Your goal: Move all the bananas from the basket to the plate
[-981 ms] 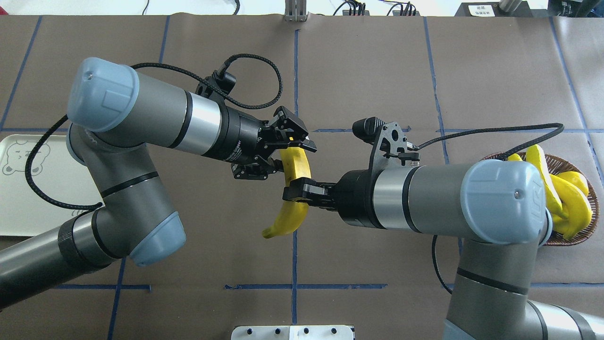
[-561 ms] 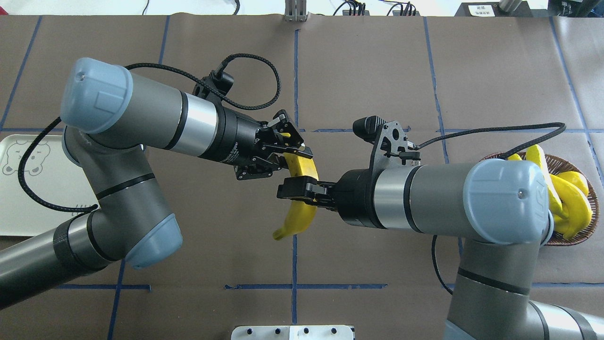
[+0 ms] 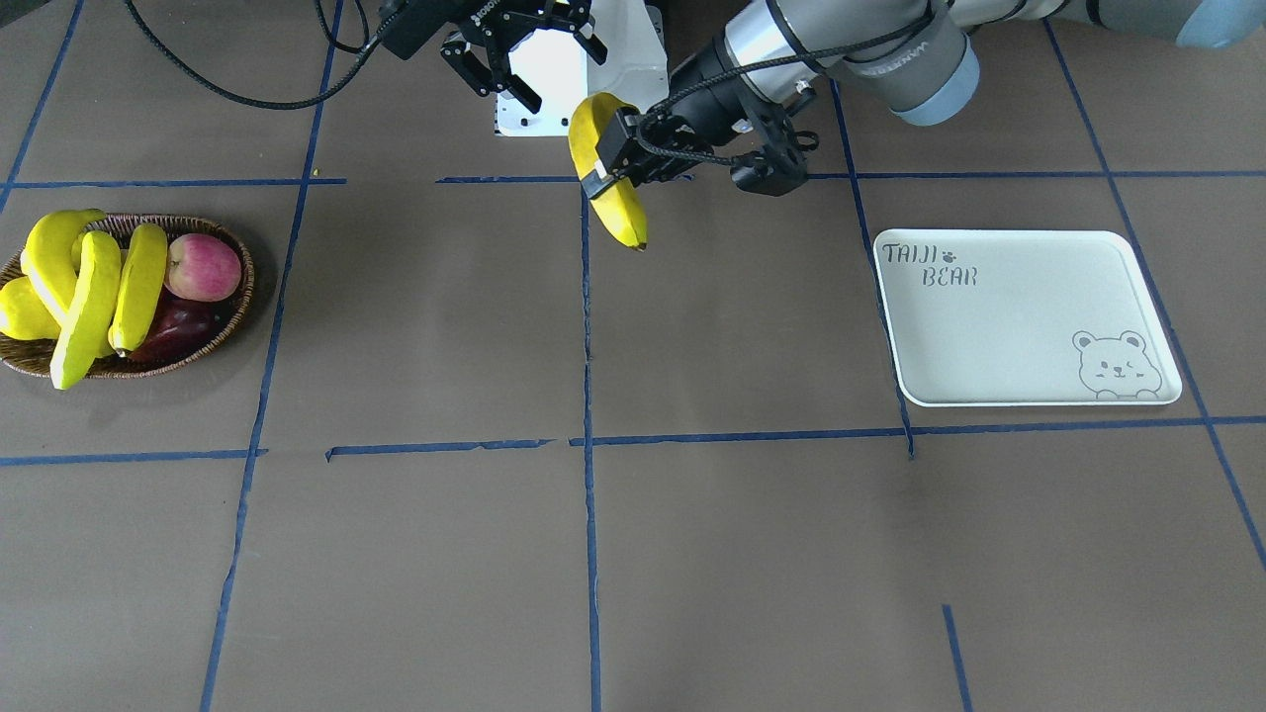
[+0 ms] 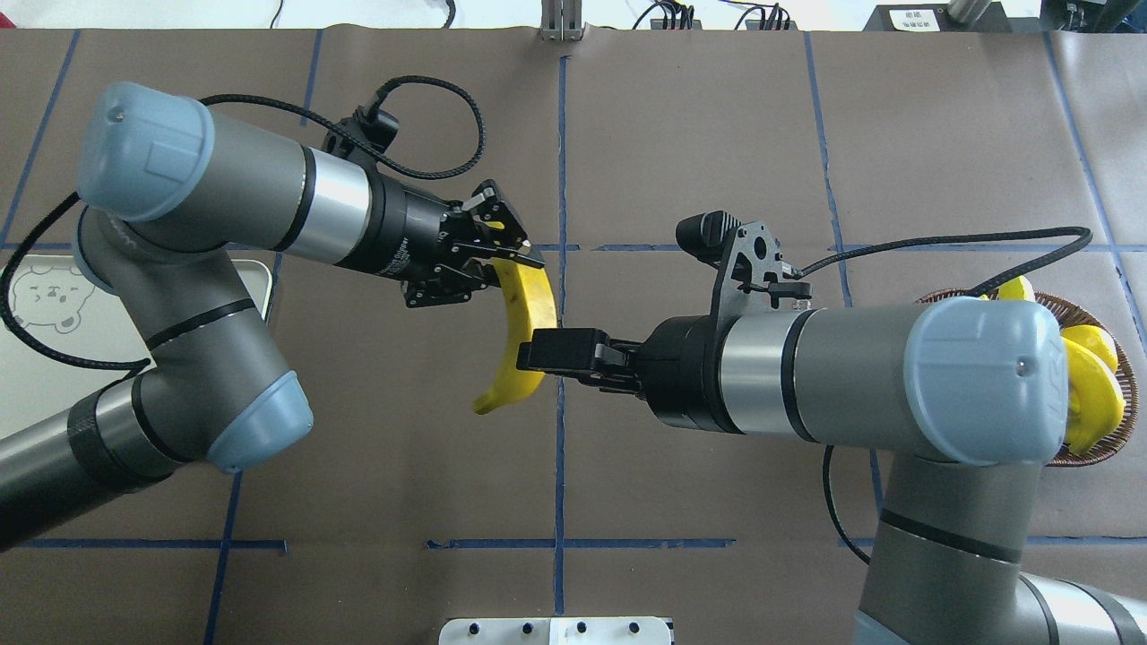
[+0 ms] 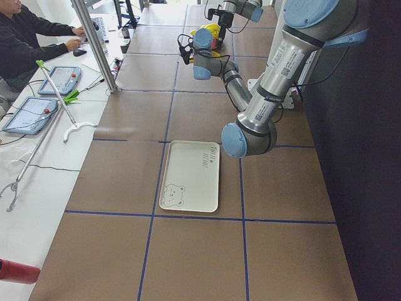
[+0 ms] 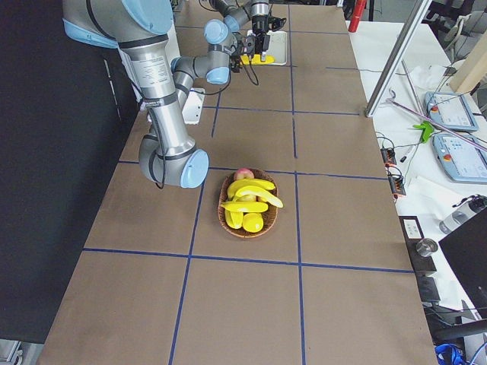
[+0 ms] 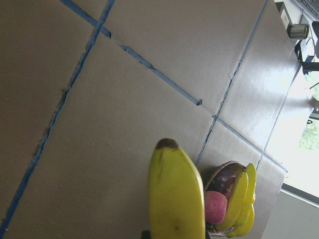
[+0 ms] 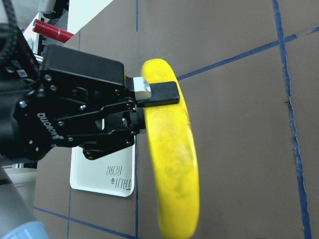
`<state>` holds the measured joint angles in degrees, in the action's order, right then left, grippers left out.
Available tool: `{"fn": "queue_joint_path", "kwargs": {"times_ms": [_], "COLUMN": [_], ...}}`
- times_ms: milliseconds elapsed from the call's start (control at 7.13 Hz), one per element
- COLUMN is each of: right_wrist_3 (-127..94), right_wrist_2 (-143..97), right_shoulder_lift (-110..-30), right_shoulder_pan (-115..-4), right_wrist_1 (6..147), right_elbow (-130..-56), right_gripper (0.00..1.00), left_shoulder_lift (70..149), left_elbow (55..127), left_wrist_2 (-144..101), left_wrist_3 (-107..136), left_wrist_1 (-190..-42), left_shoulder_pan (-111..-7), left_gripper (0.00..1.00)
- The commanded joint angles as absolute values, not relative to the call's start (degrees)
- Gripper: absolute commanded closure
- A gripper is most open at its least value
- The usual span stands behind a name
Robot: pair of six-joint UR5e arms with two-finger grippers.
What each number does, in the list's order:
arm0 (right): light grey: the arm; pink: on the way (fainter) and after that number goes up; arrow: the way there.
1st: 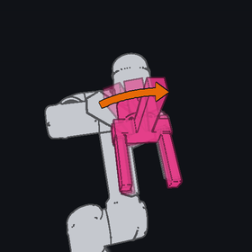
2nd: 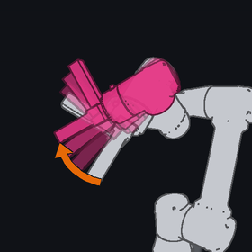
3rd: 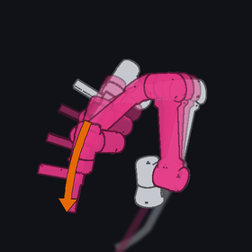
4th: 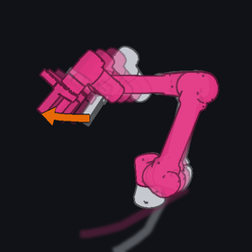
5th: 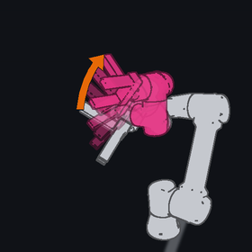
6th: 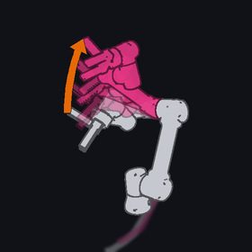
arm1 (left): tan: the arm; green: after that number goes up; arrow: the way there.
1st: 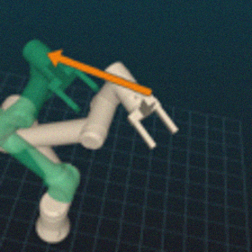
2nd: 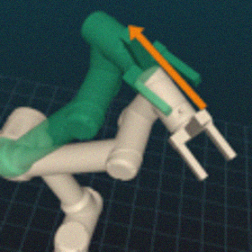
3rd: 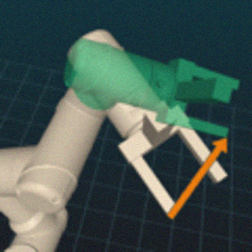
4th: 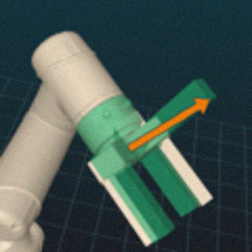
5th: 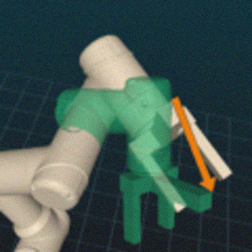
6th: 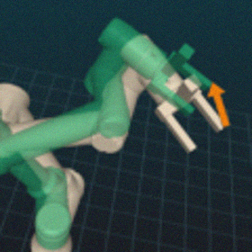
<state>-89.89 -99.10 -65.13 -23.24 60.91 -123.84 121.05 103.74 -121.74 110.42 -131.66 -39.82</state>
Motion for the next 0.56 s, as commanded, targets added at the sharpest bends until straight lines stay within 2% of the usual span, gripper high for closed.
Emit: {"fn": "queue_joint_path", "kwargs": {"times_ms": [0, 420], "right_wrist_3": [-89.7, -89.7], "right_wrist_2": [-99.1, -99.1], "right_shoulder_lift": [-65.8, -67.9], "right_shoulder_pan": [-23.7, -25.5], "right_wrist_1": [61.0, 61.8], "right_elbow": [-124.8, -124.7], "right_gripper": [0.0, 0.0], "left_shoulder_lift": [113.3, 91.2], "left_elbow": [103.9, 107.5], "left_wrist_2": [-126.9, -126.3], "left_wrist_3": [99.2, 78.6], "left_wrist_1": [-126.8, -124.5], "left_shoulder_pan": [-48.1, -55.2], "left_gripper": [1.0, 1.0]}}
